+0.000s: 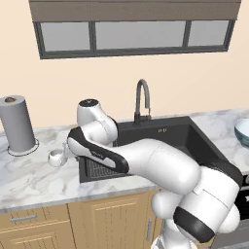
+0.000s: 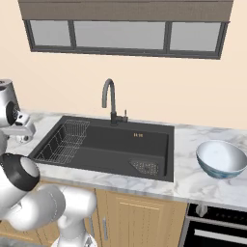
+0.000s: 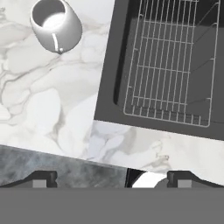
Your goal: Pick the mug and place it in the sink. Pick the bowl and place it in the open cabinet and then close the cabinet.
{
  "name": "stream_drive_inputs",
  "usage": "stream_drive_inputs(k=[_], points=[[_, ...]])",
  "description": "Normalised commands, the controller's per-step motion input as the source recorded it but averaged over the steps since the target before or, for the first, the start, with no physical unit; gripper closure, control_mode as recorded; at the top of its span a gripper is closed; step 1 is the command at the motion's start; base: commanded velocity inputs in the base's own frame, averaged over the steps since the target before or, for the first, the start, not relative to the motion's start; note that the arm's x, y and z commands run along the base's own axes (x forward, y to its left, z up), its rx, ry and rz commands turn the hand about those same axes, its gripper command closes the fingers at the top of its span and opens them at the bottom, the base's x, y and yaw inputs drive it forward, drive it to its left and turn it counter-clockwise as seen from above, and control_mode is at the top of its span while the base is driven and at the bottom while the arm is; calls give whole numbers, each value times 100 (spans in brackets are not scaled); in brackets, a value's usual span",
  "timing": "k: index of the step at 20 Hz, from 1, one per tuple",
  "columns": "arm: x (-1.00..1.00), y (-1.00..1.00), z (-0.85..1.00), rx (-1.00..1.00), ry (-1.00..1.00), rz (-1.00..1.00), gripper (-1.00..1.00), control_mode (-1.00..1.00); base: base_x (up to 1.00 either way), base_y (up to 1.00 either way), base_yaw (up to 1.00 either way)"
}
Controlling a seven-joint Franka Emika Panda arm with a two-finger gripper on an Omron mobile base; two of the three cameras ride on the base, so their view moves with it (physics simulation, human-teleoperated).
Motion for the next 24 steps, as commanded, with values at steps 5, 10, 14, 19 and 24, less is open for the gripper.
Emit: stream_drive_inputs(k=[5,10,14,19,24], points=[[0,37,-17,0,0,1,-100,-100,0,0,0],[5,33,-20,0,1,0,-100,-100,0,0,0],[28,21,-26,0,6,0,-100,-100,0,0,0],[45,11,-21,0,12,0,-100,-100,0,0,0],[28,17,-9,-5,2,0,-100,-100,0,0,0]])
